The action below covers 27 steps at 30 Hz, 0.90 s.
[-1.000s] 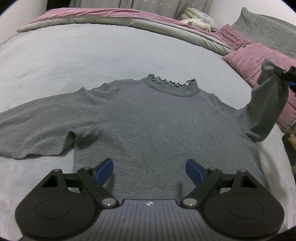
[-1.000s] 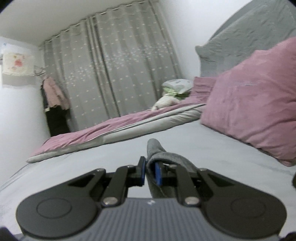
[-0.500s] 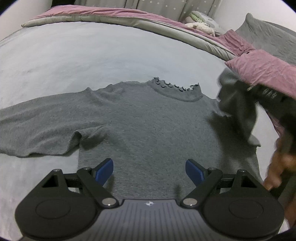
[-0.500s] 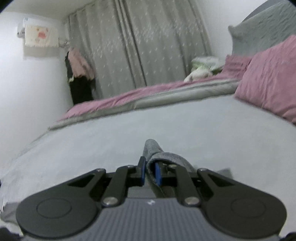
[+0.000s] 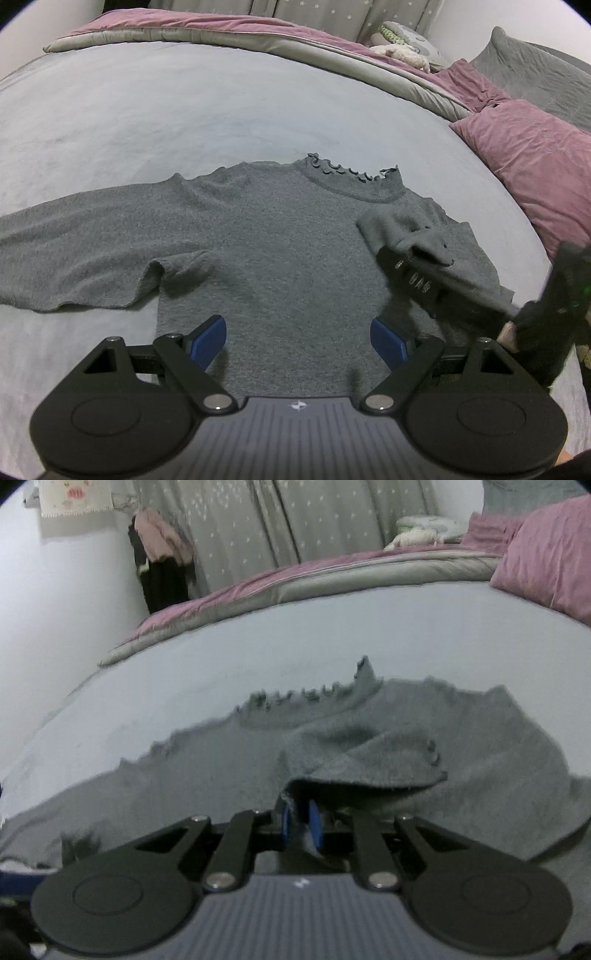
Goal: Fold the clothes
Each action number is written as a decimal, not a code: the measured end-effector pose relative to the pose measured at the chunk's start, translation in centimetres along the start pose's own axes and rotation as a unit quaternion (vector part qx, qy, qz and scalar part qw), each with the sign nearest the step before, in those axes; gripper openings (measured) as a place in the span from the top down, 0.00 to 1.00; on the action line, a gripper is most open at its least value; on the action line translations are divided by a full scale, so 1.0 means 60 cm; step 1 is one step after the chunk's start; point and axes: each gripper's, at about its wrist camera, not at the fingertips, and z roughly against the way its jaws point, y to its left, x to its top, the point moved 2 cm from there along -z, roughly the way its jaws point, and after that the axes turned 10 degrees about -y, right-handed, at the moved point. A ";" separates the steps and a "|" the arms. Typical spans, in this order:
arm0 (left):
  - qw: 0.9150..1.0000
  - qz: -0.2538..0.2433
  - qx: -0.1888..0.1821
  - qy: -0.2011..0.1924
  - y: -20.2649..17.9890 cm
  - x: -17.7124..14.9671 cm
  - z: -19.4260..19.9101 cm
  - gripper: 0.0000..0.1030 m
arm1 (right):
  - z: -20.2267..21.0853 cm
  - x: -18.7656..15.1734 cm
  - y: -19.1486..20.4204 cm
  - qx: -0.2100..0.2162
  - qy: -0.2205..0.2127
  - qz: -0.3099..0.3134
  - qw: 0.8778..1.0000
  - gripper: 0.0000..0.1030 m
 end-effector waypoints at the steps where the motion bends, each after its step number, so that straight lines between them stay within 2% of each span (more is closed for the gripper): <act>1: 1.000 0.000 0.000 0.000 -0.001 0.000 -0.001 0.17 | 0.000 0.001 -0.002 0.002 0.005 -0.003 1.000 0.88; 4: 1.000 -0.002 0.001 0.000 -0.003 0.000 -0.002 0.17 | 0.002 0.006 -0.008 0.009 0.019 -0.014 1.000 0.88; 7: 1.000 -0.005 0.002 0.000 -0.007 0.000 -0.005 0.17 | 0.008 0.021 -0.013 0.015 0.034 -0.035 0.999 0.83; 9: 1.000 -0.007 0.004 0.001 -0.010 -0.001 -0.008 0.17 | 0.018 0.030 -0.018 0.018 0.042 -0.053 0.998 0.65; 12: 1.000 -0.011 0.005 0.000 -0.016 -0.001 -0.011 0.17 | 0.042 0.044 -0.034 0.025 0.049 -0.083 0.995 0.58; 21: 0.999 -0.038 0.016 -0.002 -0.040 -0.012 -0.025 0.17 | 0.143 0.066 -0.127 -0.010 0.057 -0.180 0.982 0.54; 27: 0.997 -0.071 0.013 -0.022 -0.063 -0.025 -0.025 0.17 | 0.151 0.065 -0.177 -0.022 0.057 -0.218 0.974 0.54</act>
